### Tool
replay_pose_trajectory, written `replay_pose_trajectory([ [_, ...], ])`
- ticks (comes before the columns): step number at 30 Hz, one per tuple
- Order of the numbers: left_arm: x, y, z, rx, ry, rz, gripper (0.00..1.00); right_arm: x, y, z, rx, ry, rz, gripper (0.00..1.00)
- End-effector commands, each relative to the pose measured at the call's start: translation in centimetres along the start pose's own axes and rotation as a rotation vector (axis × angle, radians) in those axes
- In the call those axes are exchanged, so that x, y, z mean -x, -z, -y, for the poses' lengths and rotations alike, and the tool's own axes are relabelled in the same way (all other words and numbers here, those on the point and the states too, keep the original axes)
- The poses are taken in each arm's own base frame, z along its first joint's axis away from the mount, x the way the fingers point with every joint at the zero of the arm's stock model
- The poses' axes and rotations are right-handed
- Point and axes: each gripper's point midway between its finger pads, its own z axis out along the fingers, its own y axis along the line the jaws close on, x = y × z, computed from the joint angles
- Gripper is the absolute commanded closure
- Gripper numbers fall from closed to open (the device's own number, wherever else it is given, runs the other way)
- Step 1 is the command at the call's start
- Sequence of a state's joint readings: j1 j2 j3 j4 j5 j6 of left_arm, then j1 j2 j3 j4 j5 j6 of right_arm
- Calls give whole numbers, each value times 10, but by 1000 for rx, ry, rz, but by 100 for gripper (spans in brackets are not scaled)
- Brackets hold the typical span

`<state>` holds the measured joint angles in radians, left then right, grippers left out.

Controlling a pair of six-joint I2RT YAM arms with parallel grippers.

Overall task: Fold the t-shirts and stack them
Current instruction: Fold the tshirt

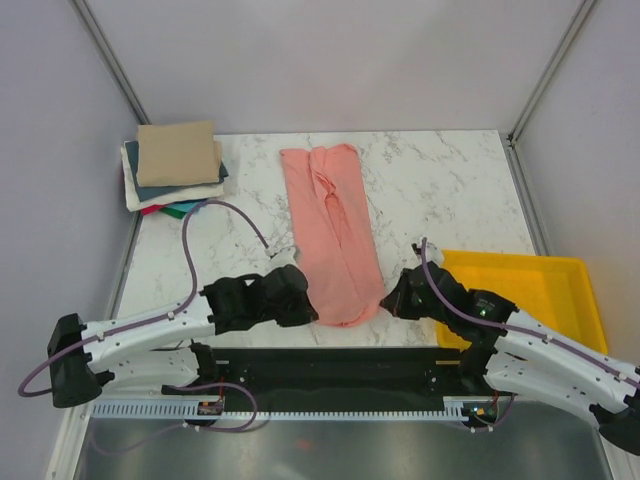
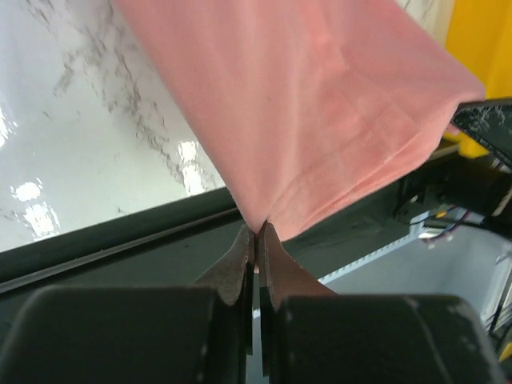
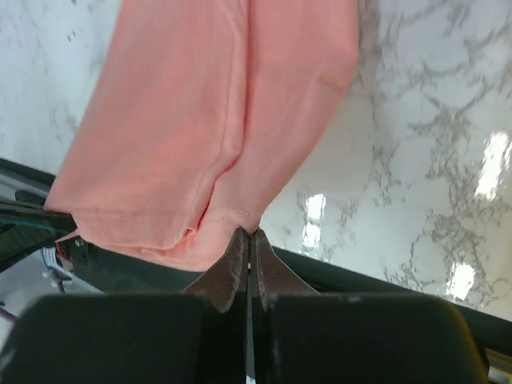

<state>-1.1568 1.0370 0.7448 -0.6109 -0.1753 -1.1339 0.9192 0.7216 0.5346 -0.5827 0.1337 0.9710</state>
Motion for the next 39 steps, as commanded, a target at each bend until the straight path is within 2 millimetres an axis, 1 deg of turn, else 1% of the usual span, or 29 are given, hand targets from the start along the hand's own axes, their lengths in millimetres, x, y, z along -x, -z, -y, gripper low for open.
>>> replay_pose_trajectory([
  [1,44,19,-8,85,-11,115,98,42,4,-13,-80,94,110,100],
  [2,53,24,-3,73,-5,125,98,49,3,-15,-97,139,119,100],
  [3,61,24,-4,75,-1,132,98,64,5,-25,-94,149,147,100],
  [4,76,23,-11,95,10,151,98,68,-3,-23,-138,174,136,100],
  [5,84,24,-8,82,15,148,98,77,-6,-25,-149,218,145,100],
  [6,92,23,-10,87,14,156,98,96,-6,-30,-154,212,176,100],
  [7,106,20,-18,109,12,171,98,101,-16,-27,-185,226,163,100],
  [8,114,18,-20,113,11,177,98,110,-21,-30,-180,233,171,100],
  [9,122,19,-14,90,6,171,98,130,-21,-28,-195,238,197,100],
  [11,141,11,-19,105,-9,177,98,146,-35,-24,-218,243,196,100],
  [12,146,7,-21,114,-15,173,98,163,-34,-27,-214,236,218,100],
  [13,154,5,-26,129,-22,180,98,167,-44,-24,-233,261,202,100],
  [14,161,-3,-26,138,-24,172,98,175,-48,-27,-228,270,209,100],
  [15,166,-6,-28,144,-22,170,98,189,-47,-32,-218,269,231,100],
  [16,174,-8,-31,151,-22,175,98,192,-58,-29,-234,290,211,100],
  [17,182,-10,-27,139,-22,181,98,198,-63,-31,-233,296,213,100],
  [18,187,-17,-30,149,-18,173,98,211,-63,-37,-221,294,228,100],
  [19,196,-19,-33,156,-19,179,98,212,-74,-34,-234,299,206,100],
  [20,206,-19,-29,143,-20,189,98,216,-77,-34,-233,313,206,100],
  [21,210,-27,-32,156,-18,176,98,227,-78,-36,-232,308,222,100],
  [22,217,-29,-35,165,-21,178,98,227,-87,-33,-238,310,203,100],
  [23,226,-28,-31,154,-22,189,98,236,-89,-37,-226,314,218,100],
  [25,234,-38,-40,176,-15,174,98,238,-102,-34,-228,316,199,100],
  [27,245,-42,-43,185,-10,178,98,246,-107,-34,-229,318,204,100],
  [28,244,-51,-47,185,-6,151,98,245,-116,-28,-239,317,187,100],
  [30,250,-55,-46,172,-4,143,98,249,-122,-28,-229,319,185,100],
  [31,251,-62,-52,182,0,127,98,248,-129,-24,-235,317,172,100],
  [33,254,-66,-53,186,-1,122,98,251,-136,-25,-220,319,170,100],
  [39,268,-85,-73,221,14,99,98,262,-158,-19,-217,309,159,100],
])
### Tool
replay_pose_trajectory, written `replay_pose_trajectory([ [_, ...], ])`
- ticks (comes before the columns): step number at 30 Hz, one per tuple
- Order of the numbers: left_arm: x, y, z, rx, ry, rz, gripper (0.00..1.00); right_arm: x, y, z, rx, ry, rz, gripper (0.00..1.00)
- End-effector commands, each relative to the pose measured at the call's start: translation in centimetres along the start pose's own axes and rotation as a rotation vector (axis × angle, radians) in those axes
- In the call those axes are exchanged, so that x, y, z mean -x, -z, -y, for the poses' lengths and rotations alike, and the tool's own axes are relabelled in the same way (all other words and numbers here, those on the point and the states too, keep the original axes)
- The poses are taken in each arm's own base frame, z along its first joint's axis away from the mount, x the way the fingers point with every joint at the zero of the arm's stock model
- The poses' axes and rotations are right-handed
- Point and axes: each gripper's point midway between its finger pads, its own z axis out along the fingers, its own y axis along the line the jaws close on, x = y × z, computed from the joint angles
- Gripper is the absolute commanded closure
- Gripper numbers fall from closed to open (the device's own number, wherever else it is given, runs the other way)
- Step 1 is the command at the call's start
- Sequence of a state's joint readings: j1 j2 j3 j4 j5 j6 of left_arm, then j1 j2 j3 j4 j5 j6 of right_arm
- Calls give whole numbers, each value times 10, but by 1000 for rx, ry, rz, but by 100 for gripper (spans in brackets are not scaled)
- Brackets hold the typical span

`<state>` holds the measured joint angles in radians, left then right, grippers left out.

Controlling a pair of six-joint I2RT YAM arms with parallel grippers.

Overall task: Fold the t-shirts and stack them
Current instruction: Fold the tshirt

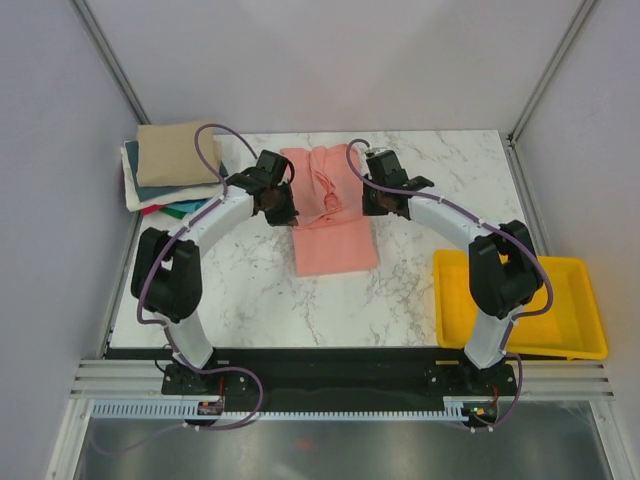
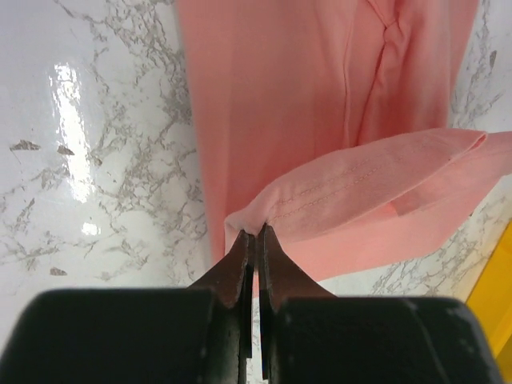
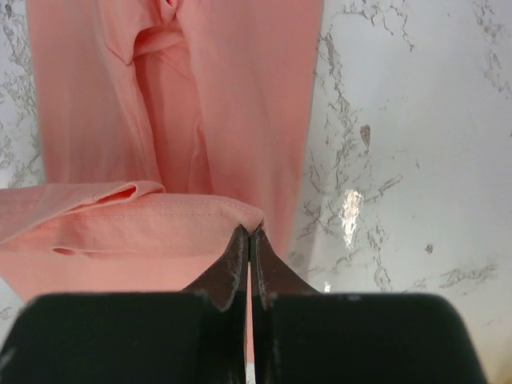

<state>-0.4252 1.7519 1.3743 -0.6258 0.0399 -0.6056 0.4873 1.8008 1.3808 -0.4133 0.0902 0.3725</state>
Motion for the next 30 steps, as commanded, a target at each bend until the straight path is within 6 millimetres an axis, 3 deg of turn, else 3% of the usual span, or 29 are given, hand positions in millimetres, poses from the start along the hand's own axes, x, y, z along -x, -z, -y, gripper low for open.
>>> replay_pose_trajectory([
  [1,24,-5,-4,-13,-36,23,98,33,-9,-4,31,5,71,100],
  [9,45,-33,-12,-23,-20,-5,98,50,-36,-6,49,-18,73,100],
  [16,57,-61,-12,-39,-13,-39,98,41,-63,0,38,-32,29,100],
  [18,58,-65,-12,-41,-8,-47,93,39,-71,2,39,-36,16,99],
  [20,63,-68,-14,-47,9,-57,81,44,-74,3,42,-43,16,82],
  [21,67,-67,-14,-54,19,-57,79,44,-79,7,37,-48,6,75],
  [22,79,-61,-9,-71,28,-42,78,45,-81,9,31,-54,0,60],
  [23,87,-58,-8,-76,35,-38,73,64,-78,7,38,-62,36,53],
  [25,104,-60,-11,-73,56,-32,67,77,-83,13,45,-87,31,41],
  [26,128,-42,1,-96,56,-2,62,112,-74,16,56,-104,96,39],
  [27,132,-52,-3,-83,68,-24,61,119,-80,19,57,-115,93,38],
  [28,164,-28,9,-119,65,50,60,122,-75,20,68,-127,66,36],
  [29,168,-22,13,-127,64,51,59,152,-61,20,83,-139,127,36],
  [30,171,-15,15,-129,58,59,58,159,-52,18,89,-138,135,36],
])
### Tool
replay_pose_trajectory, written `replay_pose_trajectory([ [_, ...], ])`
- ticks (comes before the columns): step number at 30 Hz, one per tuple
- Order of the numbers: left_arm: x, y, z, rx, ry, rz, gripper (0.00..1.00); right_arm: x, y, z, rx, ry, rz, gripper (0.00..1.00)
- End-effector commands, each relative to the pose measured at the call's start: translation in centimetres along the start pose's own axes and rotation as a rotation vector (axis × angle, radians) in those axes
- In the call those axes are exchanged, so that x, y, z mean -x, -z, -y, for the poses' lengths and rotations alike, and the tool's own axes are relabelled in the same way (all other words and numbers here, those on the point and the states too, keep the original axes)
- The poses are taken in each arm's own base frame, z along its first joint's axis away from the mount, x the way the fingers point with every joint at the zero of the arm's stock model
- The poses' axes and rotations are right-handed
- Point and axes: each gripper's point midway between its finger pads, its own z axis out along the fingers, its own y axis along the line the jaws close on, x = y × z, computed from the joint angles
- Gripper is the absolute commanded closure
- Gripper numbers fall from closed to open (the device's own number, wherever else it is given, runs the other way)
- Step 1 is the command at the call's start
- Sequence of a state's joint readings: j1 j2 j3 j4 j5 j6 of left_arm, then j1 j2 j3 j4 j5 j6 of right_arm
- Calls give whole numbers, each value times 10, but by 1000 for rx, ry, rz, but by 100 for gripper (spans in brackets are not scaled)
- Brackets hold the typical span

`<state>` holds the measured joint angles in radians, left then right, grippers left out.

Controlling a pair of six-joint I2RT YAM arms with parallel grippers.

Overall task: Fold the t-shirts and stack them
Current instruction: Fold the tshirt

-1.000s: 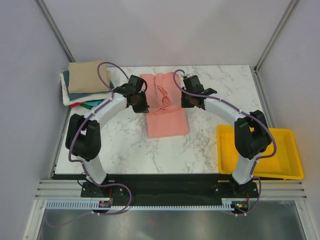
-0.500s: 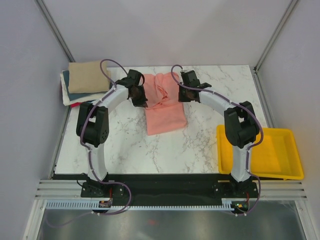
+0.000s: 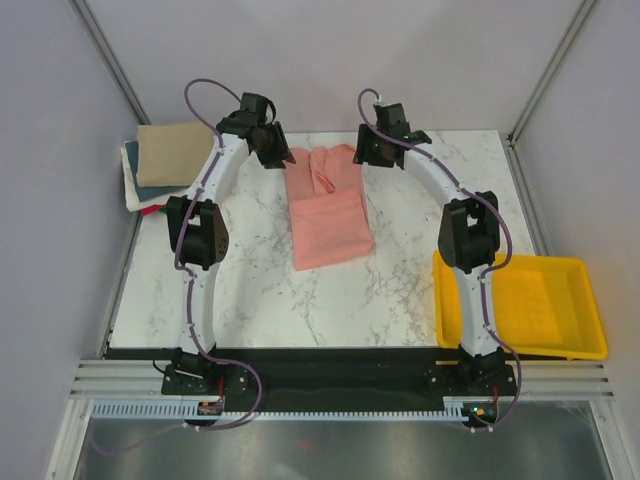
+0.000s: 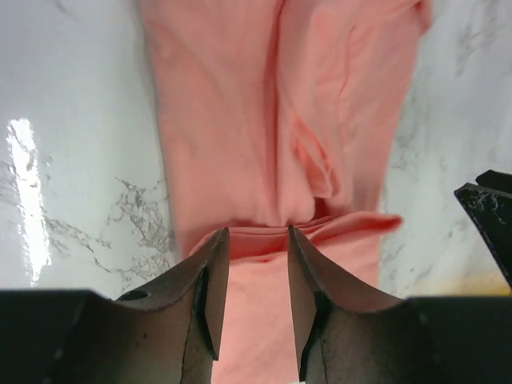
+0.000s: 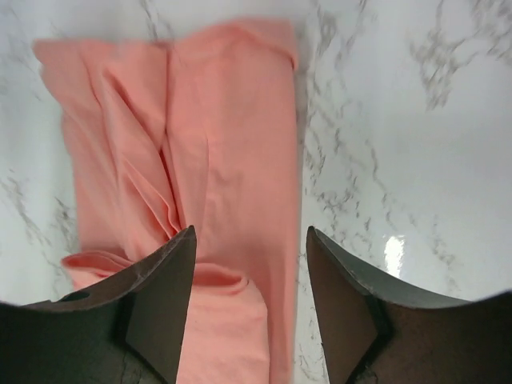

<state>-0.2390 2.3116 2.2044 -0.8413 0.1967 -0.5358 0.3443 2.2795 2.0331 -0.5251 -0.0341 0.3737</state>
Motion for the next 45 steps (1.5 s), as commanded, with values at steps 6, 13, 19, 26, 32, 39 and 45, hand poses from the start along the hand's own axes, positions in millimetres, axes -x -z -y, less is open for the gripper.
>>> replay_pose_trajectory([
  [6,-16,82,15,-52,-40,3,55,2,87,-8,127,-47,42,33],
  [13,-107,96,4,-108,-60,-45,55,-119,104,-4,287,-128,-106,32],
  [19,-154,87,-17,-80,-63,-95,55,-168,94,-5,389,-164,-157,30],
  [26,-174,90,-23,-83,-62,-117,56,-205,79,10,349,-199,-214,41],
  [32,-196,88,-33,-74,-43,-129,57,-228,85,14,362,-225,-231,50],
  [39,-234,74,-43,-117,20,-114,56,-245,87,14,392,-257,-249,100],
  [45,-257,59,-46,-173,56,-140,54,-251,87,16,391,-252,-262,100],
])
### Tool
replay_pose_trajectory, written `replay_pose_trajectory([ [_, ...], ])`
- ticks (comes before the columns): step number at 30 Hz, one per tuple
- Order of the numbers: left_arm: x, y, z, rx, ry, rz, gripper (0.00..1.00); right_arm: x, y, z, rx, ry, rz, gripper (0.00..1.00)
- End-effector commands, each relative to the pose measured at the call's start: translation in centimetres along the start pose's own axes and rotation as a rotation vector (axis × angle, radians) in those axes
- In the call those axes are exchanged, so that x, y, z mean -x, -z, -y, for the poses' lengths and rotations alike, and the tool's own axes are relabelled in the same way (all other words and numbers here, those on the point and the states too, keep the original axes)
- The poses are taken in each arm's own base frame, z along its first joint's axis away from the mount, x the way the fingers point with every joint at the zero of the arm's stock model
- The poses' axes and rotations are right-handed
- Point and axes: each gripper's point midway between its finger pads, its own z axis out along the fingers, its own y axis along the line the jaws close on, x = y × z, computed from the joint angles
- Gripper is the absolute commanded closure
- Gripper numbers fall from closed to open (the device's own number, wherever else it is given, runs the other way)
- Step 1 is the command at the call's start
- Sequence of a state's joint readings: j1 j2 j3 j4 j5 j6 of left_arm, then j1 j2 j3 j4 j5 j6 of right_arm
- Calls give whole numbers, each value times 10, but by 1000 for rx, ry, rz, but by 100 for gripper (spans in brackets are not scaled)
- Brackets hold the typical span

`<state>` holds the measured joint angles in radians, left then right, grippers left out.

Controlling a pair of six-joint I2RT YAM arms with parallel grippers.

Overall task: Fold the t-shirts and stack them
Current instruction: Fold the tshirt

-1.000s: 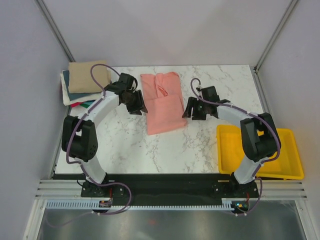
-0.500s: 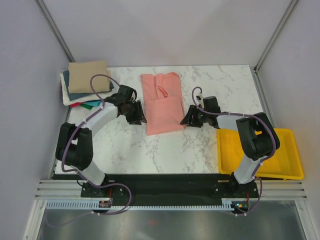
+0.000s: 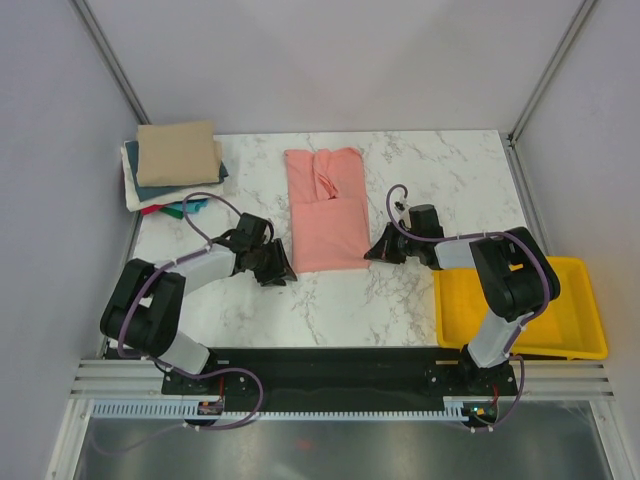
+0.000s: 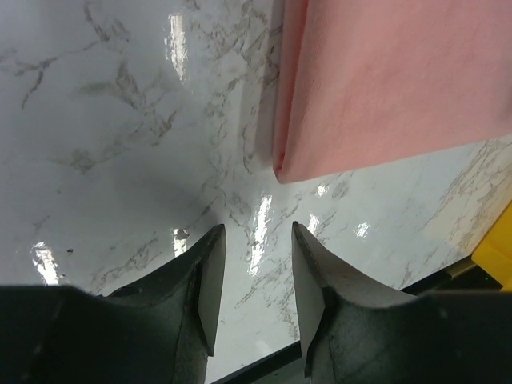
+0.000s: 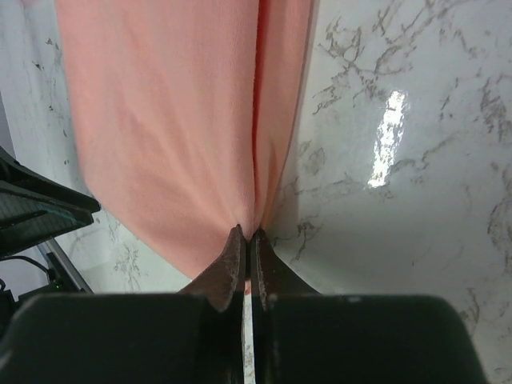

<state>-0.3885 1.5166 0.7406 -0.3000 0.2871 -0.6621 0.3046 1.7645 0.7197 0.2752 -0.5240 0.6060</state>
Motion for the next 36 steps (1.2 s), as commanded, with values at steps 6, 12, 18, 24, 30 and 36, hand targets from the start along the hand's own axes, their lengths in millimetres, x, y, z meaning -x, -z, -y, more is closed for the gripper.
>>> replay_pose_trajectory([
  [6,20,-8,24,-105,19,103,53,-19,-1,11,-19,1,-48,100],
  [12,25,-5,19,-84,17,153,43,-20,-2,11,-8,11,-51,100],
  [18,31,-18,12,-56,35,171,40,-20,-3,11,3,18,-55,100],
  [24,33,-23,17,-76,42,169,61,-20,-3,10,8,24,-59,100],
  [30,34,-22,22,-103,28,191,74,-20,-3,10,10,15,-59,100],
  [36,29,-11,30,-142,24,185,98,-22,6,1,27,-11,-70,100],
])
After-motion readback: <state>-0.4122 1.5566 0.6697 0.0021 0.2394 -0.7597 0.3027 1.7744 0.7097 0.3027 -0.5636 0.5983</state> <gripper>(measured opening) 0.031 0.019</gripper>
